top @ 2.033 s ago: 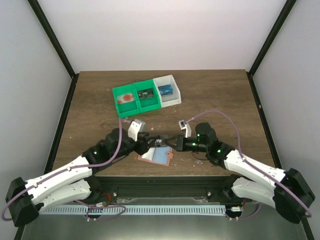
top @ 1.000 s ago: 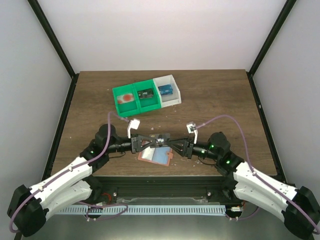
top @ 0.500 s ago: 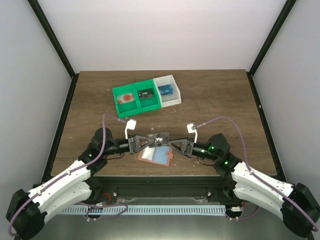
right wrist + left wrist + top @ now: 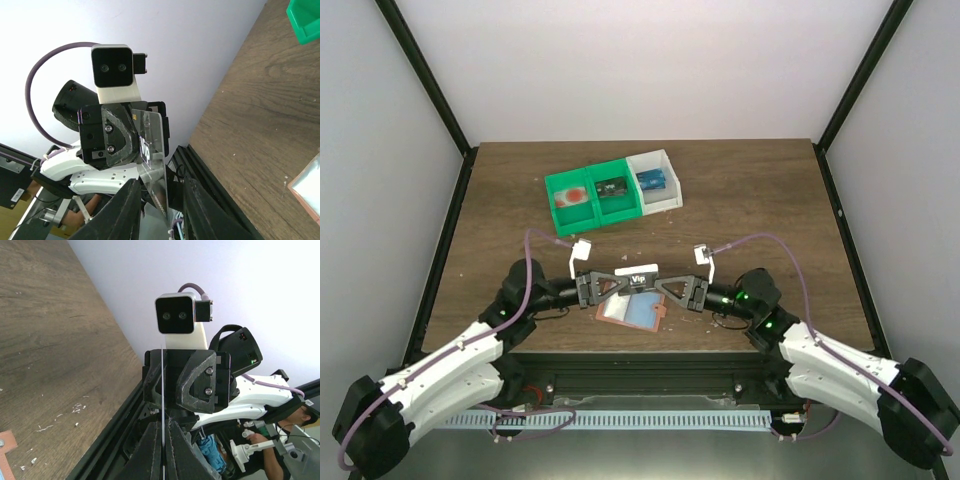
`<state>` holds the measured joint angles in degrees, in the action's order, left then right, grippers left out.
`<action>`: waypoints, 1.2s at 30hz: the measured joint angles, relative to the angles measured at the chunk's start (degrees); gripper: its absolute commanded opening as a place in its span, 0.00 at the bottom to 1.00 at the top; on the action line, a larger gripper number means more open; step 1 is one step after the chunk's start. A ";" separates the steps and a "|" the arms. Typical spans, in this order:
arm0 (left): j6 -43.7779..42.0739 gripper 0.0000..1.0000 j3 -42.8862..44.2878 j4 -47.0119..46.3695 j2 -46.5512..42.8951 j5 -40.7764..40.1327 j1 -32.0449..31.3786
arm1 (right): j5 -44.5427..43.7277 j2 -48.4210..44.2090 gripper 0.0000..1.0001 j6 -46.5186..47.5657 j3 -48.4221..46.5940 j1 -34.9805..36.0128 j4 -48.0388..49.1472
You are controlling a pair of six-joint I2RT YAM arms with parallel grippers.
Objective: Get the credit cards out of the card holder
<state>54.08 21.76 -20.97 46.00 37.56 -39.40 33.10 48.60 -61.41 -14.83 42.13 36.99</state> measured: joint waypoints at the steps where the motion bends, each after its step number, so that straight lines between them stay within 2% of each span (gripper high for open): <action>1: 0.20 0.00 -0.20 -0.24 0.00 -0.02 0.00 | 0.15 0.28 0.23 -0.22 0.07 0.00 0.26; 10: 1.88 0.00 -1.27 -2.58 -0.17 -1.22 0.00 | 1.70 2.45 0.19 -2.60 0.33 0.00 3.37; 12: 2.54 0.00 -1.81 -3.32 -0.28 -1.46 0.00 | 1.86 2.56 0.13 -2.95 0.33 0.00 3.58; 14: 2.99 0.00 -2.38 -3.69 -0.39 -1.73 0.00 | 1.90 2.64 0.02 -3.19 0.35 0.00 4.07; 17: 3.39 0.01 -2.60 -4.15 -0.44 -2.05 0.00 | 2.03 2.80 0.00 -4.11 0.72 0.00 5.40; 19: 3.72 0.13 -2.67 -4.24 -0.48 -2.25 -0.02 | 1.99 2.78 0.01 -4.44 0.90 0.00 5.92; 22: 3.61 0.42 -2.69 -3.76 -0.57 -3.37 -0.02 | 1.66 2.54 0.00 -4.48 0.96 0.00 5.66; 25: 2.78 0.54 -2.51 -0.94 -1.14 -6.32 0.04 | 0.59 1.05 0.00 -4.02 0.94 0.00 3.10; 29: -2.40 0.60 1.90 9.86 -1.49 -12.66 0.04 | -4.42 -3.02 0.01 -1.86 -0.92 0.00 -8.87; 31: -5.49 0.60 5.51 15.32 -1.38 -17.11 0.04 | -8.33 -5.57 0.01 -0.09 -3.34 0.00 -17.44; 36: -11.10 0.59 12.59 24.22 0.90 -30.08 0.26 | -14.93 -10.60 0.00 3.06 -7.21 0.00 -29.40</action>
<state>42.98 34.35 3.25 46.89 7.49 -39.13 18.17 38.00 -58.35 -22.04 42.13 7.60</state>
